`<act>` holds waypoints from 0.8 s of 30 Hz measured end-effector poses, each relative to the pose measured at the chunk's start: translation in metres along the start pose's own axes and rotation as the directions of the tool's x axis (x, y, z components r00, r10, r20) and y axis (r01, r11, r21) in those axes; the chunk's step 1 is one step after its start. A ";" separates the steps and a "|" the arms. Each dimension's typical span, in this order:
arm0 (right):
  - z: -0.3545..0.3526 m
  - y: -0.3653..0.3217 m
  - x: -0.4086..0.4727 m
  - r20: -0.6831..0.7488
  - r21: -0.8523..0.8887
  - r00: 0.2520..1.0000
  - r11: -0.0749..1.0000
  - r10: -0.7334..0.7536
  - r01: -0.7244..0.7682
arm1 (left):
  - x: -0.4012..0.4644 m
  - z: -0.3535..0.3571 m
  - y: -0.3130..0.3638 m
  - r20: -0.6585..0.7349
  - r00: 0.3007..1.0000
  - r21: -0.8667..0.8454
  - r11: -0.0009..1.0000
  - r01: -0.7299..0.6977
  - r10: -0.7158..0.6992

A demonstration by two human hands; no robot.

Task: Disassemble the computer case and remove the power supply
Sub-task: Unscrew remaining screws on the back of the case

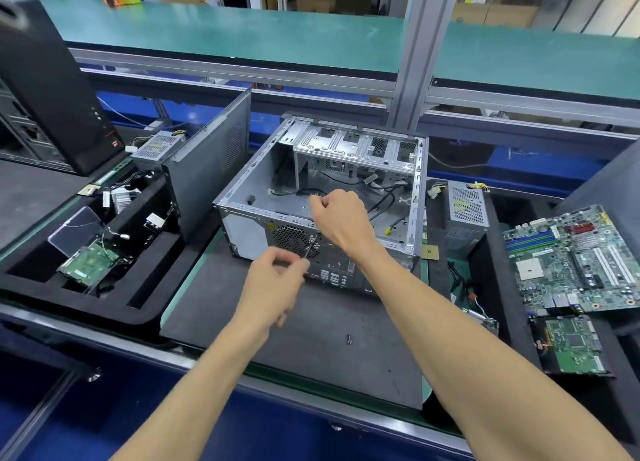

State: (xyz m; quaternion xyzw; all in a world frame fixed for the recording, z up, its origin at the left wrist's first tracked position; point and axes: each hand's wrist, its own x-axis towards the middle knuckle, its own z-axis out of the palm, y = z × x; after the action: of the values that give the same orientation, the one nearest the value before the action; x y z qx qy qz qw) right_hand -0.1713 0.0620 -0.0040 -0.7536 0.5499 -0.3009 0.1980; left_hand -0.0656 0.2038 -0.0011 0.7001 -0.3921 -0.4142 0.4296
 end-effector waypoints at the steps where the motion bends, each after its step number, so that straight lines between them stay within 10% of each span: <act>1: -0.001 0.000 0.000 0.002 -0.002 1.000 1.000 -0.002 0.002 | 0.005 -0.005 0.004 0.157 0.968 -0.284 0.930 0.234 -0.196; 4: -0.002 -0.001 -0.001 0.002 -0.004 1.000 1.000 -0.013 0.013 | 0.009 -0.024 0.008 0.617 0.739 -0.607 0.435 0.665 -0.269; 7: -0.001 0.000 -0.001 0.004 -0.014 1.000 1.000 -0.008 0.008 | 0.010 -0.024 0.005 0.709 0.674 -0.628 0.250 0.737 -0.204; 10: -0.001 0.000 0.000 0.003 -0.010 1.000 1.000 -0.010 0.010 | 0.007 -0.012 0.006 0.661 0.721 -0.643 0.340 0.686 -0.207; 15: 0.000 0.001 0.000 0.001 -0.003 1.000 1.000 -0.008 0.008 | 0.002 0.008 0.004 0.056 0.996 -0.136 0.988 0.070 -0.063; 18: 0.000 0.002 0.001 0.009 0.000 1.000 1.000 0.000 0.000 | -0.004 0.013 0.016 0.048 0.996 -0.131 0.988 0.080 -0.074; 24: 0.000 0.001 0.000 0.007 0.003 1.000 1.000 -0.007 0.007 | 0.009 -0.030 0.031 0.475 0.867 -0.413 0.833 0.368 -0.147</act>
State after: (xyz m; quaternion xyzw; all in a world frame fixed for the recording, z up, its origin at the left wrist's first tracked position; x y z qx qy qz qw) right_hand -0.1720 0.0618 -0.0041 -0.7563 0.5460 -0.2997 0.2003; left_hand -0.0413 0.1941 0.0336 0.5079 -0.2570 -0.6972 0.4358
